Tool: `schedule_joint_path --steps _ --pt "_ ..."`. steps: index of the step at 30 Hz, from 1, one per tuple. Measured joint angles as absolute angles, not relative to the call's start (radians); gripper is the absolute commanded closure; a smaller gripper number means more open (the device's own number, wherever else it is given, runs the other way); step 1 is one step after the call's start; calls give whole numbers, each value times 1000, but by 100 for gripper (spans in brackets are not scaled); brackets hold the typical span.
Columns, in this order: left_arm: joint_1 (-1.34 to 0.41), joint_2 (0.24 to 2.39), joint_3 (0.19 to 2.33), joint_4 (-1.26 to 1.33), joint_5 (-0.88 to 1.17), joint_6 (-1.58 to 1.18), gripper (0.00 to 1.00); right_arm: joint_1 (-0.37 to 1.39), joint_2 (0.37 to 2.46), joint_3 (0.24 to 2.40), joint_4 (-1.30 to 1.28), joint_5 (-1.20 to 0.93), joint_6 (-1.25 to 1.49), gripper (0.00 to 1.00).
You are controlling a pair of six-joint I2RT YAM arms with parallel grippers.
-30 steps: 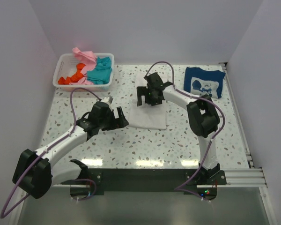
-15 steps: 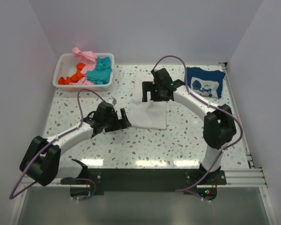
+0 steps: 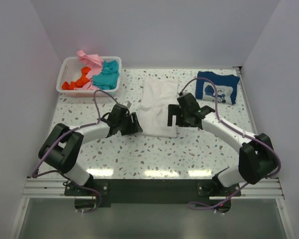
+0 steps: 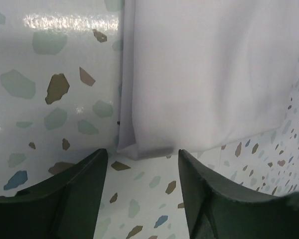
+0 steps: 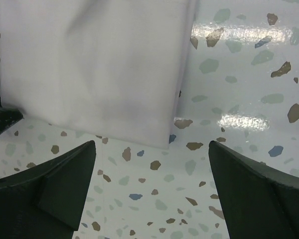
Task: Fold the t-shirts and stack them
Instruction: Fold the tshirt
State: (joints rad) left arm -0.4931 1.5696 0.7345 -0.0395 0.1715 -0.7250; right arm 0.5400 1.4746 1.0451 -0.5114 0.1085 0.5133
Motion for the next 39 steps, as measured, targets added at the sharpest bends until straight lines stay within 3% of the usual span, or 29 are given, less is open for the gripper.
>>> schedule_joint_path --steps 10,13,15,22,25,29,30,39 --pt "-493 1620 749 -16 171 -725 74 537 1397 961 -500 137 530 1" --pt "-493 1621 748 -15 171 -725 86 536 1394 949 -498 141 535 1" --pt "-493 1621 748 -11 171 -725 100 535 1393 941 -494 141 536 1" --pt "-493 1621 737 0 168 -723 100 530 1406 918 -477 136 539 1" --pt "-493 1613 721 7 167 -724 100 528 1436 908 -452 110 542 5" --pt "-493 1598 705 10 160 -726 100 527 1492 893 -420 59 553 22" --pt "-493 1595 703 9 159 -726 100 527 1502 889 -416 52 556 31" --pt "-493 1586 698 7 148 -726 100 527 1552 859 -380 -1 569 41"
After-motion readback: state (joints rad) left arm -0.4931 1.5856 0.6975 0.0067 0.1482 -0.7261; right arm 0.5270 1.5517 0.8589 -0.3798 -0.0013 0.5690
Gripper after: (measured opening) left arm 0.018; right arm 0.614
